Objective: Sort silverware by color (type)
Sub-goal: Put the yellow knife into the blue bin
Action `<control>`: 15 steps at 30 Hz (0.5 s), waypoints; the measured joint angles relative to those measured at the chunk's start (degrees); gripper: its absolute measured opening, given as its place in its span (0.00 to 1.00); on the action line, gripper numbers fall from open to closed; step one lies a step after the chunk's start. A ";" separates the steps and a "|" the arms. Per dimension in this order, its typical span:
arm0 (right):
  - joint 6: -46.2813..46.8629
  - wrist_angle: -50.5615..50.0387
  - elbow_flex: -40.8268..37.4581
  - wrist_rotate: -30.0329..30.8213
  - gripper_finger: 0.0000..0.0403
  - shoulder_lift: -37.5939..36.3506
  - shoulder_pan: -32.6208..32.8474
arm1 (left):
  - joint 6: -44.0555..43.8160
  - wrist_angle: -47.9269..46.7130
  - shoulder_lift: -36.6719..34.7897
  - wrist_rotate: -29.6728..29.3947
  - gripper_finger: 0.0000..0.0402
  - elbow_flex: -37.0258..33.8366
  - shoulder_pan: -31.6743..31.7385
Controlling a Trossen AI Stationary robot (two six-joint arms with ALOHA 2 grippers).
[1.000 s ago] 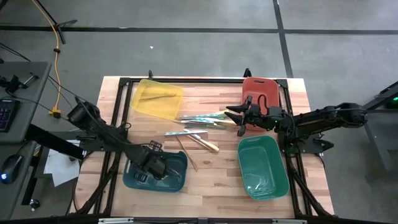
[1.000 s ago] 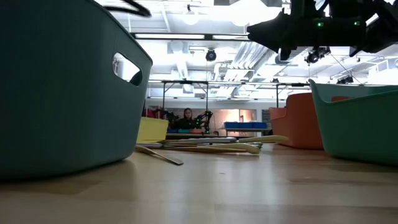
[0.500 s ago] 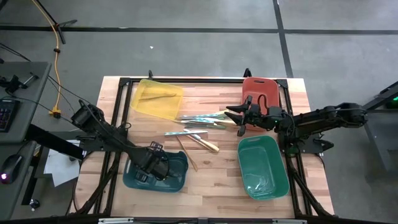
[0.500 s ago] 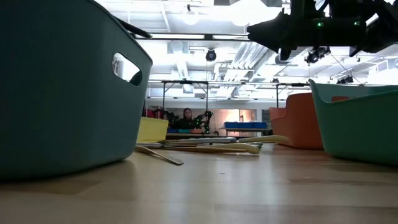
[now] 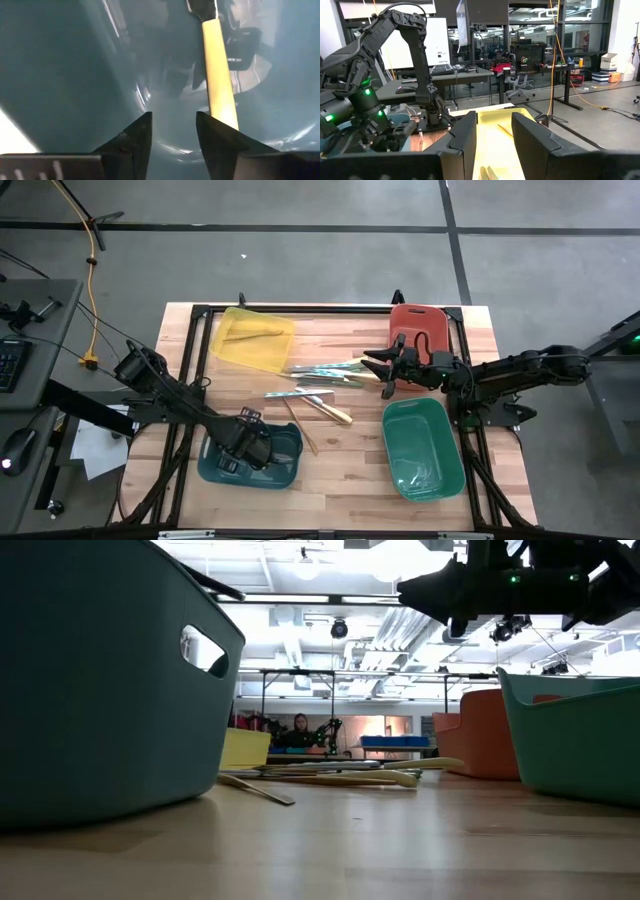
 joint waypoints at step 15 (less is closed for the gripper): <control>0.00 0.00 0.00 0.00 0.27 0.00 0.00 | 4.06 -16.64 -5.92 -9.77 0.43 15.52 6.19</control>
